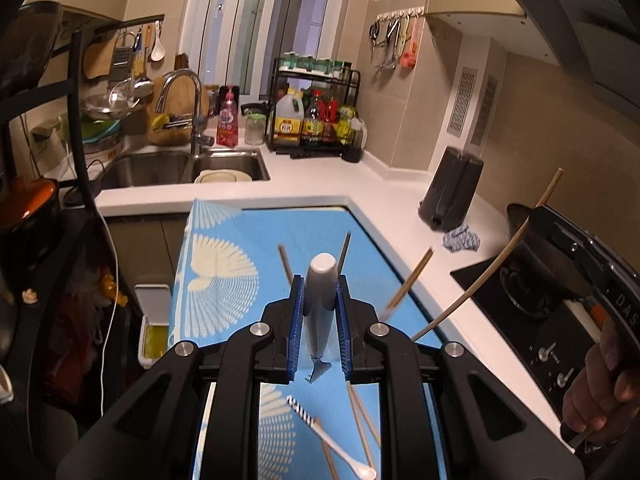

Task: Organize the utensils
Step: 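Lift the fork and chopstick with both tools and carry them over the container, then open both tools to drop the fork and chopstick into the container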

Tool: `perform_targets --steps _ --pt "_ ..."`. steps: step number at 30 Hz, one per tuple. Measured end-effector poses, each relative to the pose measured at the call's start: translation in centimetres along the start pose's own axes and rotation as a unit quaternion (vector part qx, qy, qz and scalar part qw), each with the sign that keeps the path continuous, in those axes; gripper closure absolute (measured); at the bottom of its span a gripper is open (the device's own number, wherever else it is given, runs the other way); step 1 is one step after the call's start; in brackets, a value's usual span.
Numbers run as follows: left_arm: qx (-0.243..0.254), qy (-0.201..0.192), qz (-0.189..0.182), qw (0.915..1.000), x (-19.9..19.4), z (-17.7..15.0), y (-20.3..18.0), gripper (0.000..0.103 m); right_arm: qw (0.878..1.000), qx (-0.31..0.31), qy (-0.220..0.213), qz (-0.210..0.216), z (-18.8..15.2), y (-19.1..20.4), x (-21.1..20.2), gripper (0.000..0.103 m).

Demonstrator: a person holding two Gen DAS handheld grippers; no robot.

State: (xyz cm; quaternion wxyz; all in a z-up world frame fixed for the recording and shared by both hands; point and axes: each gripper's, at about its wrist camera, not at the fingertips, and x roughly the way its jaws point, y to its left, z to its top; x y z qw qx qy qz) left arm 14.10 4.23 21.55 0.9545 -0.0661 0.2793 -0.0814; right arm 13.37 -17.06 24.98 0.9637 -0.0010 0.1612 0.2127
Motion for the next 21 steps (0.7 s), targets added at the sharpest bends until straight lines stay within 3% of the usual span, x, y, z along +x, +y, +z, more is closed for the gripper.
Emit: perform_targets --steps 10,21 --pt "0.006 -0.019 -0.011 0.9997 3.0 6.0 -0.5 0.087 0.999 -0.010 -0.032 0.000 4.6 0.4 4.2 0.098" --pt "-0.001 0.012 -0.029 0.9995 8.0 5.4 0.3 0.087 1.000 0.011 -0.021 -0.018 2.8 -1.1 9.3 0.098"
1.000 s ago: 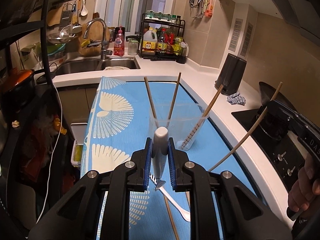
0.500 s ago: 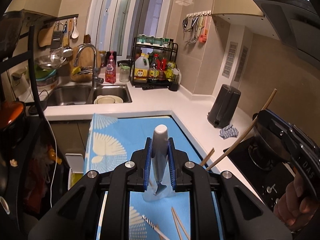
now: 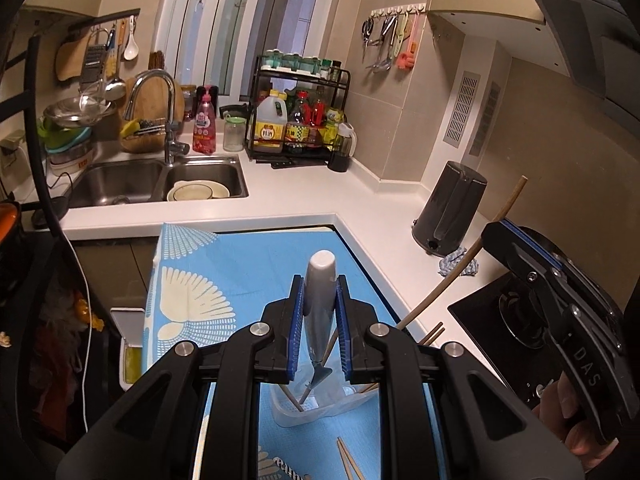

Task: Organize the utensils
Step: 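Open both tools to drop the fork and chopstick into the container, then move both tools back down toward the white spoon and a chopstick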

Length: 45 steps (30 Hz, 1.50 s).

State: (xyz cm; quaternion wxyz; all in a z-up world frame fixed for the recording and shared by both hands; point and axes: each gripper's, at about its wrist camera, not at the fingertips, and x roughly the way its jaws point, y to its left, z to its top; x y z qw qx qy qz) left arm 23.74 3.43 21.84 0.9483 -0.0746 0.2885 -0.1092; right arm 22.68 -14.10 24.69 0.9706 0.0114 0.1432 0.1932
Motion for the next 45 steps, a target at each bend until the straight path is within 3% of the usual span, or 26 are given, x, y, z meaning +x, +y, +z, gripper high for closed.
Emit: perform_targets --steps 7,18,20,23,27,36,45 --pt "0.001 0.027 0.011 0.9996 2.6 -2.2 0.5 0.087 1.000 -0.017 0.025 0.000 -2.6 0.1 1.2 0.098" --pt "0.026 0.054 0.018 0.9980 5.7 -6.1 -0.4 0.087 0.993 -0.031 0.108 -0.022 -8.5 -0.4 3.4 0.097" --pt "0.025 0.055 0.013 0.9981 5.7 -6.4 -0.6 0.086 0.992 -0.035 0.116 -0.024 -9.0 -0.5 3.4 0.097" --pt "0.031 0.049 0.014 0.9982 5.2 -6.6 -1.0 0.073 0.991 -0.036 0.124 -0.031 -9.3 -0.6 3.2 0.093" --pt "0.034 0.032 0.013 0.9988 3.5 -6.4 -1.5 0.068 0.992 -0.028 0.119 -0.036 -9.1 -0.9 2.2 0.082" --pt "0.024 -0.012 0.014 0.9995 -1.8 -7.0 -2.1 0.067 0.995 -0.028 0.091 -0.043 -8.2 -0.5 -2.1 0.081" --pt "0.025 -0.033 0.029 0.9987 -6.0 -12.7 -2.5 0.067 0.998 -0.002 0.057 -0.039 -10.2 -0.4 -8.8 0.078"
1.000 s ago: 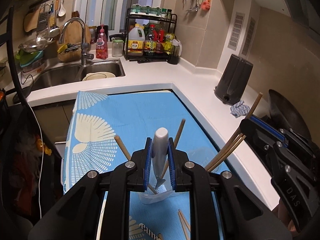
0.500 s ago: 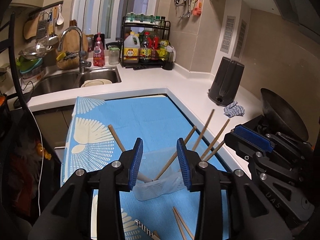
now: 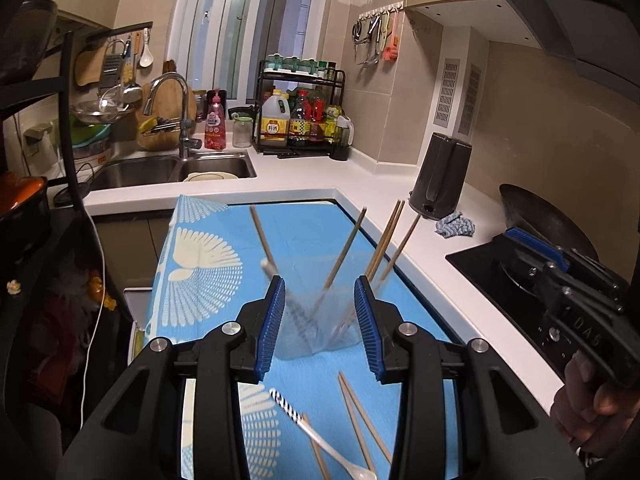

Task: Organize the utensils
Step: 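Move both tools back down toward the white spoon and a chopstick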

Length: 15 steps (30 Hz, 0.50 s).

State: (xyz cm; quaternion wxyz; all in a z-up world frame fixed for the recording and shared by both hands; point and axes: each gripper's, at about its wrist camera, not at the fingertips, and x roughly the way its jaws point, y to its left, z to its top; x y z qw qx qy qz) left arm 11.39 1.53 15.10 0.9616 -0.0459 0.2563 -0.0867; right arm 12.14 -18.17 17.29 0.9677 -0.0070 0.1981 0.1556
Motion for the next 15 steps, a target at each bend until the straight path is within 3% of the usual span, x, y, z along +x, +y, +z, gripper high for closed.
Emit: perform_targets --steps 9,15 --pt "-0.009 -0.017 0.033 0.9993 -2.3 -8.0 -0.3 0.068 1.000 0.023 0.016 0.009 -6.6 0.0 -3.3 0.078" --pt "-0.006 -0.010 0.049 0.9987 -2.7 -13.1 -0.1 0.084 0.996 0.057 0.060 0.020 -12.3 -0.4 -2.9 0.089"
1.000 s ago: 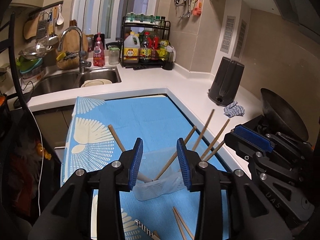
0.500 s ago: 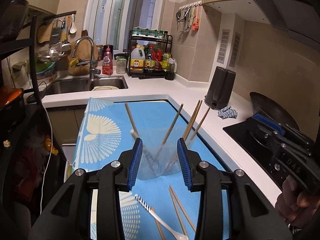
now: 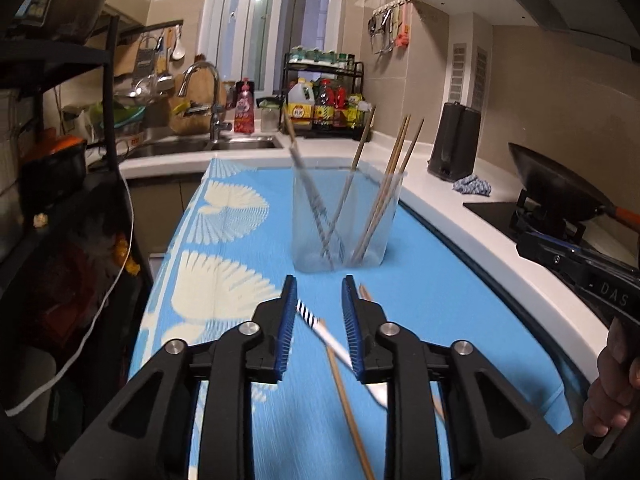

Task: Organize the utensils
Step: 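Move both tools back down toward the white spoon and a chopstick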

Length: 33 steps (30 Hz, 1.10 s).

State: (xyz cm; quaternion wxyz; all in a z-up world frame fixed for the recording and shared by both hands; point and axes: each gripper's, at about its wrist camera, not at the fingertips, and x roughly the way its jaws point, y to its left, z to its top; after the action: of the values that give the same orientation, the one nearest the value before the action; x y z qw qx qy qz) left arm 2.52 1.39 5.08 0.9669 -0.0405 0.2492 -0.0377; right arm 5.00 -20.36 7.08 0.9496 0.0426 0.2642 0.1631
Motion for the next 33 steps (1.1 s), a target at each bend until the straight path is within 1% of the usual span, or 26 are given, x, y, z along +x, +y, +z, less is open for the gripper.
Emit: perform_targets --steps 3,5,8,11,16,20,22,23,24,26,27,30,33 --pt "-0.011 0.029 0.003 0.9995 0.6 -2.7 0.4 0.085 1.000 0.002 0.026 0.000 -2.6 -0.1 0.8 0.089" --pt "-0.017 0.053 -0.005 0.9984 1.1 -4.5 0.3 0.085 0.999 0.007 0.044 0.005 -4.3 0.0 1.5 0.089" --pt "0.001 0.077 -0.018 0.9969 1.6 -6.5 -0.9 0.085 0.998 0.011 0.065 0.005 -6.5 0.1 2.4 0.088" --pt "0.017 0.090 -0.035 0.9951 2.0 -7.7 -1.9 0.085 0.995 0.012 0.097 0.012 -8.7 0.5 3.7 0.087" --pt "0.011 0.097 -0.036 0.9946 2.4 -8.2 -1.9 0.085 0.991 0.000 0.128 0.025 -11.0 1.7 4.7 0.086" --pt "0.004 0.099 -0.040 0.9943 2.8 -8.2 -2.0 0.085 0.988 -0.009 0.152 0.019 -12.0 2.1 5.6 0.085" --pt "0.000 0.100 -0.047 0.9939 3.0 -8.0 -2.1 0.085 0.988 -0.016 0.153 0.012 -12.1 2.2 5.6 0.085" --pt "-0.003 0.100 -0.053 0.9936 3.1 -7.9 -2.2 0.085 0.988 -0.020 0.153 0.009 -12.1 2.2 5.6 0.087" --pt "-0.005 0.099 -0.057 0.9935 3.3 -7.6 -2.3 0.085 0.988 -0.022 0.153 0.007 -12.1 2.2 5.6 0.089" --pt "-0.014 0.101 -0.066 0.9926 3.7 -7.2 -2.5 0.085 0.988 -0.018 0.153 0.005 -12.1 1.9 5.5 0.097" --pt "-0.021 0.104 -0.071 0.9919 4.0 -7.1 -2.6 0.085 0.988 -0.016 0.153 0.003 -12.1 1.7 5.5 0.097" --pt "-0.046 0.129 -0.083 0.9871 5.6 -6.9 -3.1 0.085 0.988 -0.011 0.151 -0.007 -12.0 1.0 5.1 0.097" --pt "-0.054 0.149 -0.069 0.9850 6.7 -7.1 -3.7 0.084 0.988 -0.007 0.151 -0.016 -12.0 0.2 4.8 0.097"
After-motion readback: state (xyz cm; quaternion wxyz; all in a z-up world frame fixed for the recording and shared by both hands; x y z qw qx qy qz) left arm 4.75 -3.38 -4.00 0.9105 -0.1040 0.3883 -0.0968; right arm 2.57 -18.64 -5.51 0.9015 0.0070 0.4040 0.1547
